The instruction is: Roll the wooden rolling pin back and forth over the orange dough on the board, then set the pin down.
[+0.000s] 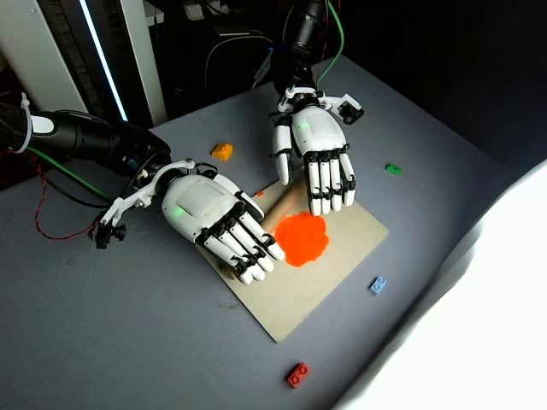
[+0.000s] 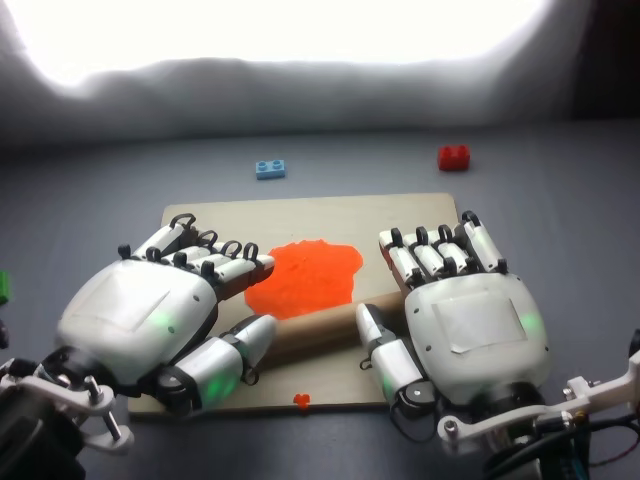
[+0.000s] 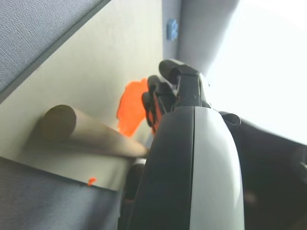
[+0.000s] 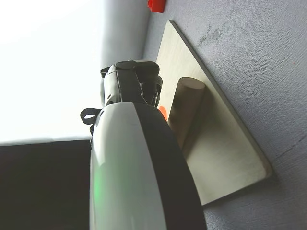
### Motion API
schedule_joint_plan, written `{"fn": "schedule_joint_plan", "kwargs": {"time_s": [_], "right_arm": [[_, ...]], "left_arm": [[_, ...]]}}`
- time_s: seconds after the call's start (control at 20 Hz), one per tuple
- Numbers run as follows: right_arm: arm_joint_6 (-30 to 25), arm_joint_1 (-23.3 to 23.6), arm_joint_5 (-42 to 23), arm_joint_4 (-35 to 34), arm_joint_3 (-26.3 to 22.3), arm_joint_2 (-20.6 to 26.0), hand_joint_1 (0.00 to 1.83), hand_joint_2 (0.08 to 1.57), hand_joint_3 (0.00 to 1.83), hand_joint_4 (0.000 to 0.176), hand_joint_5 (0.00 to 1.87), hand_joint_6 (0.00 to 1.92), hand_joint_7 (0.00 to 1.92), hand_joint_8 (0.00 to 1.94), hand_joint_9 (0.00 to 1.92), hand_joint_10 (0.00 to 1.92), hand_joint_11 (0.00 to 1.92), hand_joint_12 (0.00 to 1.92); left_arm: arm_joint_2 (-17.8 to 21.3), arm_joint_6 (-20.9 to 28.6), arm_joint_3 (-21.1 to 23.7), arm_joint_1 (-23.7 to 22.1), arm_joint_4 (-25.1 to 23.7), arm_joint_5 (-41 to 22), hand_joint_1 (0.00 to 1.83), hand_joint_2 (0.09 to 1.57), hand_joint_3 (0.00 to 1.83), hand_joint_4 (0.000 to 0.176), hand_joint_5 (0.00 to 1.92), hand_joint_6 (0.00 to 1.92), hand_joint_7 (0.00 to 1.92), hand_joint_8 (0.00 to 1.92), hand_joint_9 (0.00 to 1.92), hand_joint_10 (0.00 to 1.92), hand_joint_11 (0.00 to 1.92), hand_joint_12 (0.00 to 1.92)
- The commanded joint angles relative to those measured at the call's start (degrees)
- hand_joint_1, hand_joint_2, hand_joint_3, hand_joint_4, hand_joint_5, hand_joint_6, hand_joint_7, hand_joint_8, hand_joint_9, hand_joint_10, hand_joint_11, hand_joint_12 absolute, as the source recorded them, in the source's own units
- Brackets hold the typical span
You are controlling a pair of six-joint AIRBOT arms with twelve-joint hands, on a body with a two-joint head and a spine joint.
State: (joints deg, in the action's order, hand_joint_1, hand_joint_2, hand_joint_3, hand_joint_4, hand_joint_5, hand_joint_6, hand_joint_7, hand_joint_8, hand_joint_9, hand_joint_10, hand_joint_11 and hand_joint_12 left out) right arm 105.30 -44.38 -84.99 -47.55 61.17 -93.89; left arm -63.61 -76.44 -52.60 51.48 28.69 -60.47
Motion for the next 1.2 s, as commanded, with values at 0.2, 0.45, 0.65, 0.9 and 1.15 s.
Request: {"fn": "schedule_joint_plan", "kwargs": {"time_s": [0.2, 0.45, 0.65, 0.9, 1.15], "right_arm": [[0.2, 0.8, -5.1, 7.4, -0.2, 1.1, 0.00, 1.57, 0.01, 0.000, 0.40, 0.01, 0.50, 0.01, 0.49, 0.01, 0.00, 1.10], [-0.3, 2.1, -4.9, 7.4, -0.2, 2.6, 0.00, 1.57, 0.01, 0.000, 0.37, 0.00, 0.48, 0.00, 0.47, 0.01, 0.00, 1.08], [-0.7, 3.2, -3.8, 7.4, -0.2, 4.2, 0.00, 1.57, 0.00, 0.000, 0.38, 0.01, 0.47, 0.00, 0.47, 0.00, 0.00, 1.07], [-3.0, 4.4, -1.3, 7.4, -0.2, 6.8, 0.00, 1.54, 0.00, 0.000, 0.39, 0.01, 0.46, 0.01, 0.44, 0.00, 0.00, 1.06], [-11.0, 6.6, 4.0, 7.4, -0.4, 12.7, 0.00, 1.51, 0.00, 0.000, 0.50, 0.05, 0.52, 0.02, 0.49, 0.02, 0.00, 1.15]], "left_arm": [[2.9, -0.5, 1.3, -3.9, -3.1, 1.6, 0.00, 1.57, 0.08, 0.000, 0.45, 0.01, 0.50, 0.00, 0.41, 0.01, 0.00, 0.73], [5.0, -0.9, 0.9, -8.1, -3.1, 7.1, 0.00, 1.57, 0.09, 0.000, 0.44, 0.00, 0.50, 0.00, 0.40, 0.00, 0.00, 0.70], [6.9, -4.1, 0.5, -13.8, -3.1, 16.9, 0.00, 1.57, 0.08, 0.000, 0.43, 0.00, 0.49, 0.00, 0.39, 0.00, 0.00, 0.67], [8.4, -11.5, 1.0, -20.9, 1.4, 23.5, 0.00, 1.57, 0.07, 0.000, 0.43, 0.01, 0.49, 0.00, 0.39, 0.01, 0.00, 0.70], [13.6, -22.8, 5.0, -27.1, 13.0, 30.5, 0.00, 1.57, 0.04, 0.000, 0.50, 0.02, 0.58, 0.02, 0.46, 0.03, 0.00, 0.79]]}}
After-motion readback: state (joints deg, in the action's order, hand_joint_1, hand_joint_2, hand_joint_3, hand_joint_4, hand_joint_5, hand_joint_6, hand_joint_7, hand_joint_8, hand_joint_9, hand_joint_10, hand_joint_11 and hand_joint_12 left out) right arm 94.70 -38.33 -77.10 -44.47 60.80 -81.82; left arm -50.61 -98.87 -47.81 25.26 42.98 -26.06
